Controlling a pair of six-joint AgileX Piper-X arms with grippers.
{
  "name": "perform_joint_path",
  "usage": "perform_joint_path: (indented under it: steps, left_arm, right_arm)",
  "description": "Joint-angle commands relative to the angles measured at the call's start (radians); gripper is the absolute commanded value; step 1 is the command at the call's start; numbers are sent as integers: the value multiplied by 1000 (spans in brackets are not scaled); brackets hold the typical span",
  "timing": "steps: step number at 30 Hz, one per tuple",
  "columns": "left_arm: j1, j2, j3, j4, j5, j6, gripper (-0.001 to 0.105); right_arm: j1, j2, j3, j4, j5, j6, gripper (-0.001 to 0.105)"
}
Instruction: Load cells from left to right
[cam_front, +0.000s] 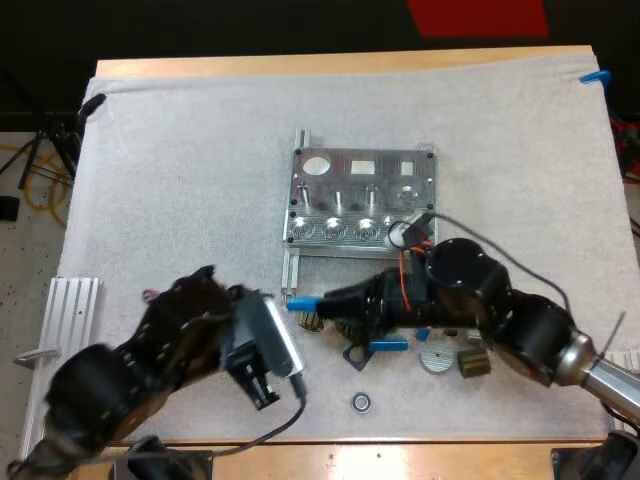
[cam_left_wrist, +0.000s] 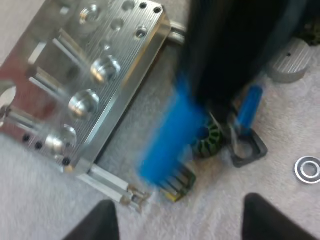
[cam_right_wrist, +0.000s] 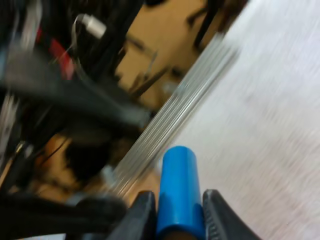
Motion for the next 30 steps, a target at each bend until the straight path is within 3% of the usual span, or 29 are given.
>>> perform_joint_path:
  steps: [1, 5, 7, 10, 15, 18, 21, 30]
  left_arm:
    - [1, -57, -8, 17, -44, -41, 49]
    - [1, -164, -8, 11, -150, -106, 49]
    - [1, -223, 0, -2, -179, -152, 49]
    - [1, -272, 31, -33, -203, -211, 49]
    - [1, -279, 115, -130, -204, -301, 49]
    - [1, -279, 170, -255, -204, -402, 49]
    - [1, -278, 195, -357, -204, -418, 49]
    - [1, -278, 199, -355, -204, -418, 49]
  right_arm:
    - [1, -24, -43, 68, 69, -53, 0]
    - [1, -25, -136, 295, 235, -154, 0]
    - [-3, -25, -201, 429, 364, -223, 0]
    - [-33, -19, -263, 518, 485, -282, 0]
    - [-146, 56, -374, 662, 485, -293, 0]
    - [-212, 177, -508, 791, 485, -363, 0]
    - [-228, 305, -622, 898, 485, -421, 0]
    - [-228, 561, -844, 1045, 513, -534, 0]
